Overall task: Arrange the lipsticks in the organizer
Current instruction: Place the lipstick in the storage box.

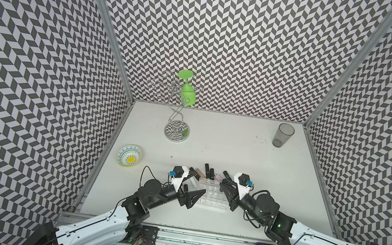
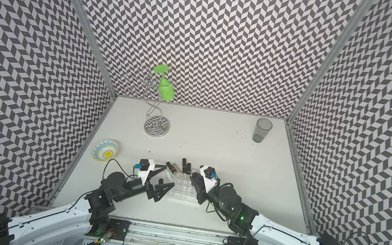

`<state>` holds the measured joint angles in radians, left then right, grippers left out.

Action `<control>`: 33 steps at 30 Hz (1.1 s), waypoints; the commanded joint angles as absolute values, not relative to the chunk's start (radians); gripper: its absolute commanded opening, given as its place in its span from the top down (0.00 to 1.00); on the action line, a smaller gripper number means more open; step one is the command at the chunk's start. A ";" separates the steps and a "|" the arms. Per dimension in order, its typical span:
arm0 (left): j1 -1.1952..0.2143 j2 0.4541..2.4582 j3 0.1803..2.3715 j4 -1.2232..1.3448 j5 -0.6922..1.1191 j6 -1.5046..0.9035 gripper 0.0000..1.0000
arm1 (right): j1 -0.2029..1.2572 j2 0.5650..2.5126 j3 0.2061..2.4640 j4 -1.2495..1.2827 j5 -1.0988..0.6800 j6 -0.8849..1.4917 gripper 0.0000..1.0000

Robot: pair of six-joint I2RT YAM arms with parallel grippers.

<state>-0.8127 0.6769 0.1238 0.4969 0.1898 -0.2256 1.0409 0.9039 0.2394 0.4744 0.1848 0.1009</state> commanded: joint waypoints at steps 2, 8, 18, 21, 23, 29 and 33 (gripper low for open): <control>-0.809 0.703 0.138 0.561 0.140 -0.180 0.01 | 1.048 0.855 0.232 0.582 0.273 0.006 1.00; -0.810 0.761 0.155 0.578 0.125 -0.152 0.00 | 1.049 0.876 0.199 0.620 0.265 -0.003 1.00; -0.807 0.797 0.145 0.603 0.084 -0.142 0.00 | 1.048 1.069 0.284 0.668 0.280 -0.036 1.00; -0.808 0.805 0.128 0.641 0.094 -0.147 0.00 | 1.049 1.117 0.300 0.679 0.290 -0.040 1.00; -0.808 0.819 0.128 0.650 0.094 -0.141 0.00 | 1.048 1.144 0.307 0.687 0.292 -0.043 1.00; -0.808 0.866 0.135 0.663 0.084 -0.130 0.00 | 1.049 1.208 0.324 0.692 0.311 -0.047 1.00; -0.808 0.878 0.133 0.667 0.085 -0.129 0.01 | 1.048 1.224 0.322 0.697 0.315 -0.043 1.00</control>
